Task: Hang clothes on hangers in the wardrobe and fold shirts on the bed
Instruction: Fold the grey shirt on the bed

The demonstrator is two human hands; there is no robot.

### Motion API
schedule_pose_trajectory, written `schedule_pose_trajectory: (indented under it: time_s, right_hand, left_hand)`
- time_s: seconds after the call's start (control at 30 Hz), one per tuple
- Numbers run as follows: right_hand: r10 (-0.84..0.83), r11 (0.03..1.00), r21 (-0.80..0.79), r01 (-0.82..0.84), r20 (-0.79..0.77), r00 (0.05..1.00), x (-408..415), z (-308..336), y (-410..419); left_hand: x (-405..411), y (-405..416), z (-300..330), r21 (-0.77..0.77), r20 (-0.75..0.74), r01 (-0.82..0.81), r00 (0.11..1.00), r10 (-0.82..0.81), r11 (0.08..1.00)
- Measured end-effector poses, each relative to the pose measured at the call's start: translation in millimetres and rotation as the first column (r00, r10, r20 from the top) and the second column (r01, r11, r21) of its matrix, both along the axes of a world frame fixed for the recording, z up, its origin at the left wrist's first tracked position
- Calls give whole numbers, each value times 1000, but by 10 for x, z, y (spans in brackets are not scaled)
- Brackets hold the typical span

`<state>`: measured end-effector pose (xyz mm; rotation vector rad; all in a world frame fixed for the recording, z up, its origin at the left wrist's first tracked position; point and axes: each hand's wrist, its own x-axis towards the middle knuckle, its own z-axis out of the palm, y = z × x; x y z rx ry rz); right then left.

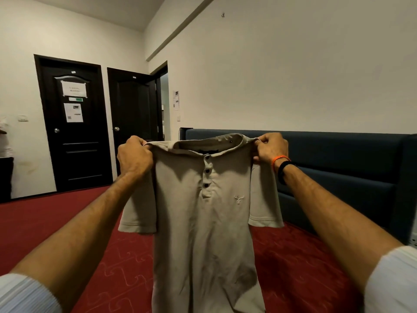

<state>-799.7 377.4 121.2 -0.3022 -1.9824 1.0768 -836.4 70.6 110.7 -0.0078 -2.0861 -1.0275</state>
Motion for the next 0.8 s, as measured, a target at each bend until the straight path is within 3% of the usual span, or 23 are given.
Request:
schedule_pose_trajectory:
  time_s: [0.1,0.33,0.63,0.7,0.8]
  right_hand:
    - [-64,994,86,69,-58,996,22,30,26]
    - [-55,991,115,67,-104,993,45,61,67]
    - [-29,991,115,67,-303,953,4,-1,21]
    - [-11,994,99,39,-275,961,-59,-27,10]
    - [14,997,77,-5,-114,993,-232,-128,19]
  left_hand:
    - [-66,-12,53,8,30,35,999,-35,999]
    - [-102,-23,126,29,-9,105,994,-105,994]
    - [-96,22,67,134,-171,-5,985,28,991]
    - [-163,33,36,99,-167,-28,985,45,995]
    - [-362,37,-72,12,-62,-33,997,34,999]
